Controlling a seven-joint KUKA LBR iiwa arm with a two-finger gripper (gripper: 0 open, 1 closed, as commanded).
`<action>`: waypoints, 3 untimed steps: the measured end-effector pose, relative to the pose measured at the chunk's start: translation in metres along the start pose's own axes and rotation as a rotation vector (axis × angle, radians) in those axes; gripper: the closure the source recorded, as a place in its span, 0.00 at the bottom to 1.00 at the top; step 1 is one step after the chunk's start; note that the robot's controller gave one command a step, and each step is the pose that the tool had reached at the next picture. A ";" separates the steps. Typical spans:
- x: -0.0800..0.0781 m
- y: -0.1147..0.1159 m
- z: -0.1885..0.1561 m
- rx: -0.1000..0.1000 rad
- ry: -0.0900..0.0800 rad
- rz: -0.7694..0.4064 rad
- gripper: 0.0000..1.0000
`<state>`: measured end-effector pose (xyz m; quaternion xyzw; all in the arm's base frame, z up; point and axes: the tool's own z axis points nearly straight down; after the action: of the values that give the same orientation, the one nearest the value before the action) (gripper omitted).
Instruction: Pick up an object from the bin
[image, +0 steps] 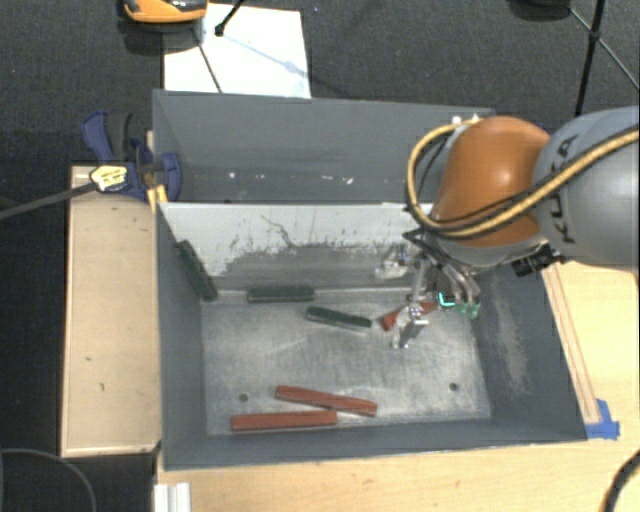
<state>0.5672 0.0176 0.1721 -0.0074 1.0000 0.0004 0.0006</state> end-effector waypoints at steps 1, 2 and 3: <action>-0.001 0.000 -0.001 0.000 -0.002 0.000 0.00; -0.012 0.000 0.095 -0.001 -0.012 0.050 1.00; -0.010 0.000 0.096 -0.001 -0.005 0.050 0.00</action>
Offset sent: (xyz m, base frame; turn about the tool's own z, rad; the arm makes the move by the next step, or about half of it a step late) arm 0.0069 -0.0001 -0.1021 0.0526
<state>0.5773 0.0179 0.0763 0.0174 0.9998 0.0010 0.0031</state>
